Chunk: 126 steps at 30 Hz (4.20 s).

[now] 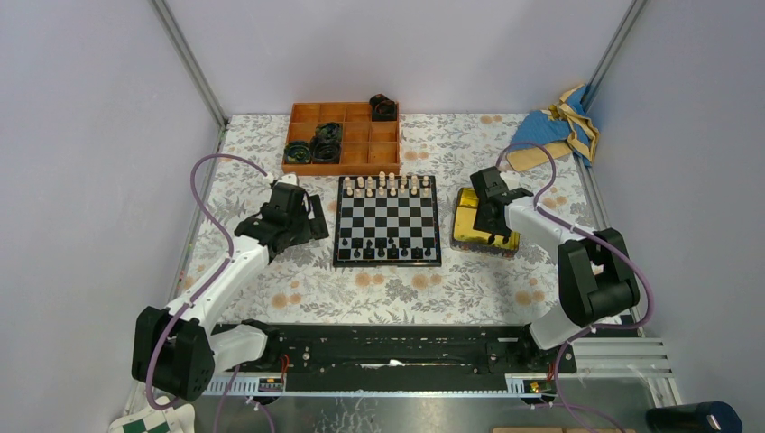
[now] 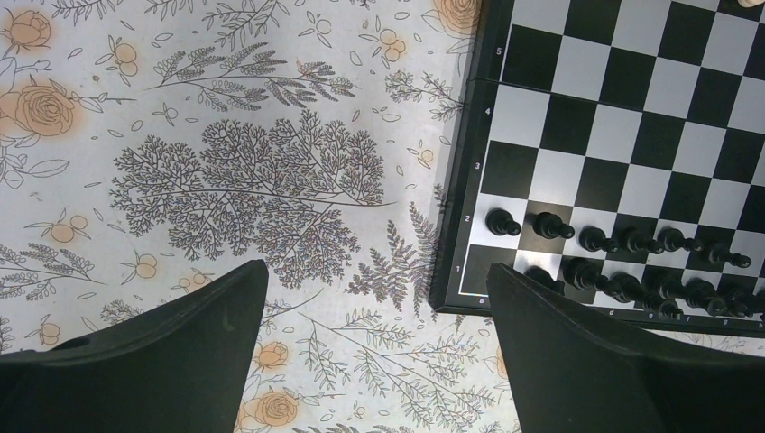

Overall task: Set up the chess pieces on the board
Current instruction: Pick up the chess piece from the storage box, then place the chess piece on the chessboard.

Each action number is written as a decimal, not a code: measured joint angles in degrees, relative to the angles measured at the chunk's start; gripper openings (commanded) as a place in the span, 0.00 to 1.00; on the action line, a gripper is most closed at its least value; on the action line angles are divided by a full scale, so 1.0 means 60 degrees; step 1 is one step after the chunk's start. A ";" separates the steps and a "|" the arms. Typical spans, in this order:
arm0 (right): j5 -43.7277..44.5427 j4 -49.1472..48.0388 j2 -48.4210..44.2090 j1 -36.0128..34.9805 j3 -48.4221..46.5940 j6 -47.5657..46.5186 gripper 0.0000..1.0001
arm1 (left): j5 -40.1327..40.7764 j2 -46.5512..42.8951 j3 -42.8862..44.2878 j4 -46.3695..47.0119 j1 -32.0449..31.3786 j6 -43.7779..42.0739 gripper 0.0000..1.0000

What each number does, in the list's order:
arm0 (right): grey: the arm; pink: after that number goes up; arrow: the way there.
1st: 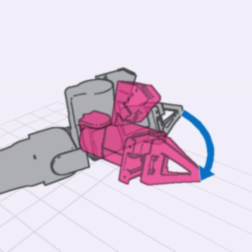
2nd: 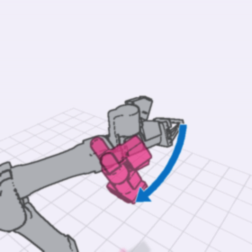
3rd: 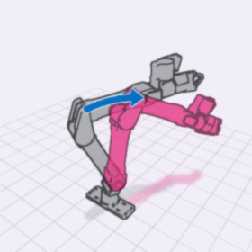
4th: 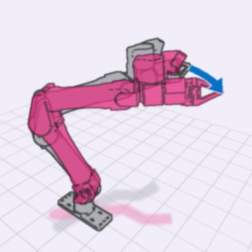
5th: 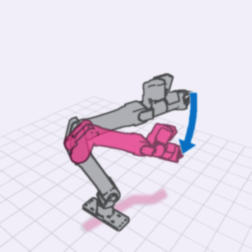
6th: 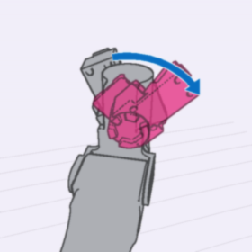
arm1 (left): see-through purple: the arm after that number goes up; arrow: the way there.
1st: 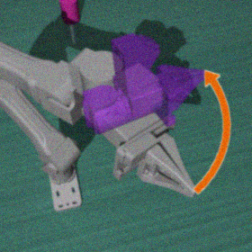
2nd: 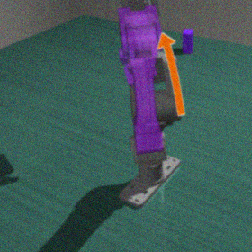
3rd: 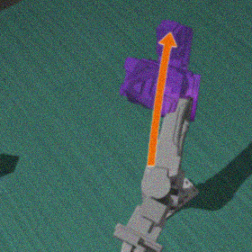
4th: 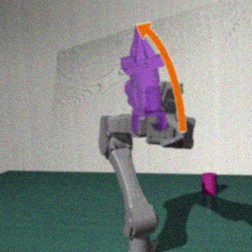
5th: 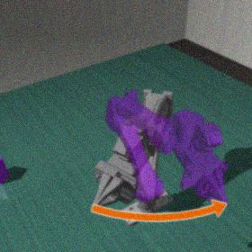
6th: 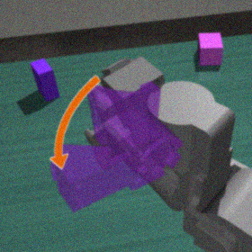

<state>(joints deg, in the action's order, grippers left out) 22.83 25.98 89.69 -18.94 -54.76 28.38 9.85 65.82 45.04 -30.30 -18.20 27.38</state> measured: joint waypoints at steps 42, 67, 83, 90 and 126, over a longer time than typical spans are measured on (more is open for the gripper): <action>-0.0255 -0.0466 0.0331 0.0302 0.0302 0.0087 0.08 | 0.0004 0.0146 0.0004 -0.0011 -0.0004 -0.0007 0.99; -0.0641 -0.0084 -0.0219 0.0095 -0.0433 -0.0321 0.00 | 0.0000 -0.0036 0.0004 -0.0018 0.0000 0.0000 0.99; -0.0382 0.0841 -0.0200 -0.2339 -0.2375 -0.0517 0.00 | 0.0004 -0.1253 -0.0025 -0.0095 -0.0004 0.0251 0.99; -0.0397 0.1042 0.0390 -0.3628 -0.3166 -0.0514 0.00 | 0.0007 -0.1898 -0.0178 -0.0313 0.0000 0.0459 0.99; -0.1260 0.2193 0.5606 -0.6787 -0.9041 -0.1027 0.00 | 0.0984 -0.3628 -0.0597 -0.1126 -0.0004 0.1534 0.99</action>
<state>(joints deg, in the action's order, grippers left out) 15.27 39.13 123.33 -59.66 -109.01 22.22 15.75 44.05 41.45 -37.06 -18.22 36.58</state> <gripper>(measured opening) 0.189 0.989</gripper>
